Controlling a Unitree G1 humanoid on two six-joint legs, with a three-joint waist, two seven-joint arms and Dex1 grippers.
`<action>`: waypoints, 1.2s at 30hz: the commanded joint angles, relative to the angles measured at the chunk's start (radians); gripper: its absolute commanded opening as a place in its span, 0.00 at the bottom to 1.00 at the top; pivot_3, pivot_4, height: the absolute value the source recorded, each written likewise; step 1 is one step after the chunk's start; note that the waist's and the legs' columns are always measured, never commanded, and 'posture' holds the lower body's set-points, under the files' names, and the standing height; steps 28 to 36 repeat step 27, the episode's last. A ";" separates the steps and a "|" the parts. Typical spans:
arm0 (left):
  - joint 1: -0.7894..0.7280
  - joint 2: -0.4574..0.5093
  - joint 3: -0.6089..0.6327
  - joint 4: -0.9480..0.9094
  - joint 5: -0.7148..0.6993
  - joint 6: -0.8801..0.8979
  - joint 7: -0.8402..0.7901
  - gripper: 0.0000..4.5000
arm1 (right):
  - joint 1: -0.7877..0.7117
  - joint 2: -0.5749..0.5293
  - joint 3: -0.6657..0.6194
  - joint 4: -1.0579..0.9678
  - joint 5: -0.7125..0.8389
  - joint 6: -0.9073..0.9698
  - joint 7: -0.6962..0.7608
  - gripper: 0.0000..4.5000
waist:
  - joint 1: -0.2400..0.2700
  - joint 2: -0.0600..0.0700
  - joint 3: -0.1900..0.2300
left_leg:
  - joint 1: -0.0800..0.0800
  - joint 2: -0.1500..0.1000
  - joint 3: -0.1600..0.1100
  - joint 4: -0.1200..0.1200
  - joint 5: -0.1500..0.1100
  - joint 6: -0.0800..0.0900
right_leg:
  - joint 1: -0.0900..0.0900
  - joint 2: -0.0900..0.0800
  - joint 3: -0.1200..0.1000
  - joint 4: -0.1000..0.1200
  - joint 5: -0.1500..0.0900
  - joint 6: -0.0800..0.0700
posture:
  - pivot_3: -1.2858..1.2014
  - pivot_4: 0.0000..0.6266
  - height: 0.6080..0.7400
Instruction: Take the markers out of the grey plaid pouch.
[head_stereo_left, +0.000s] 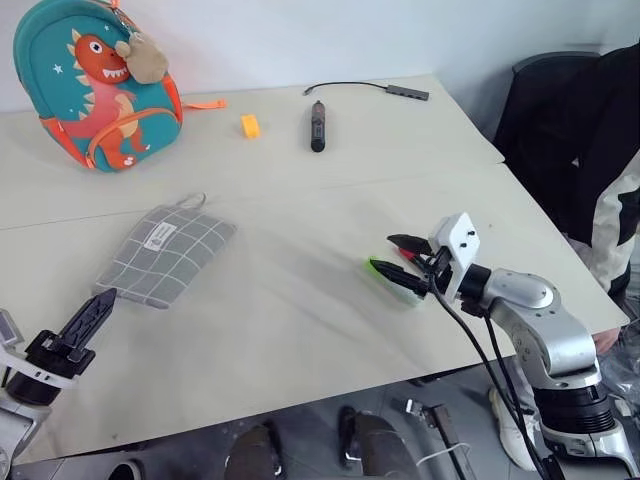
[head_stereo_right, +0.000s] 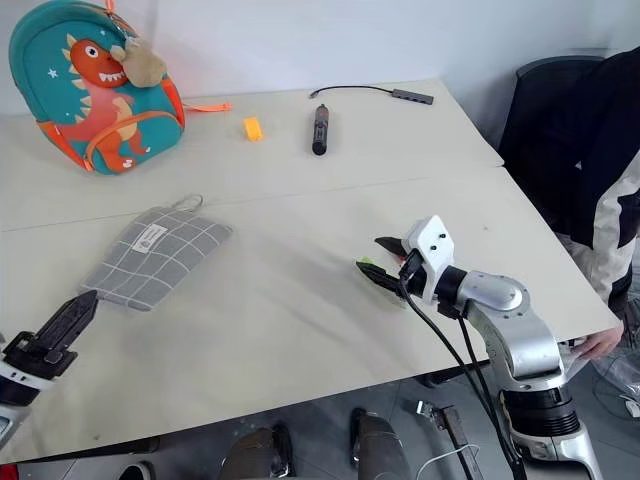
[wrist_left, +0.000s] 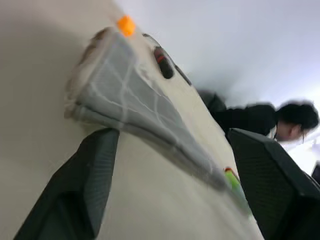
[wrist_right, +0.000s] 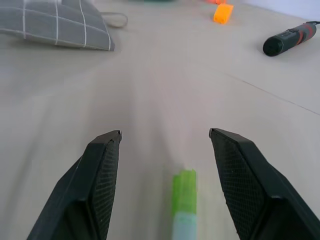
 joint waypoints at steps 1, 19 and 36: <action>0.094 0.057 -0.038 -0.112 0.171 -0.095 -0.097 0.79 | 0.000 -0.010 -0.067 -0.036 0.067 -0.004 0.009 0.65 | 0.000 -0.001 0.000 | 0.000 0.000 0.000 0.000 0.000 0.000 | 0.000 0.000 0.000 0.000 0.000 0.000 | 0.52 0.24 1.00; 0.250 0.029 0.086 -0.042 0.465 -0.383 -0.121 0.79 | 0.059 -0.166 -0.248 0.160 0.059 -0.114 0.054 0.65 | 0.000 0.000 -0.001 | 0.000 -0.002 0.002 0.001 -0.001 0.002 | -0.009 0.000 0.004 0.000 0.001 0.001 | 0.52 0.24 1.00; 0.237 -0.019 0.066 -0.022 0.551 -0.465 -0.060 0.79 | 0.061 -0.172 -0.248 0.349 -0.011 -0.253 0.059 0.65 | -0.001 0.000 -0.001 | 0.002 -0.001 0.002 0.002 0.000 0.001 | -0.002 0.002 0.004 0.003 0.001 0.001 | 0.52 0.24 1.00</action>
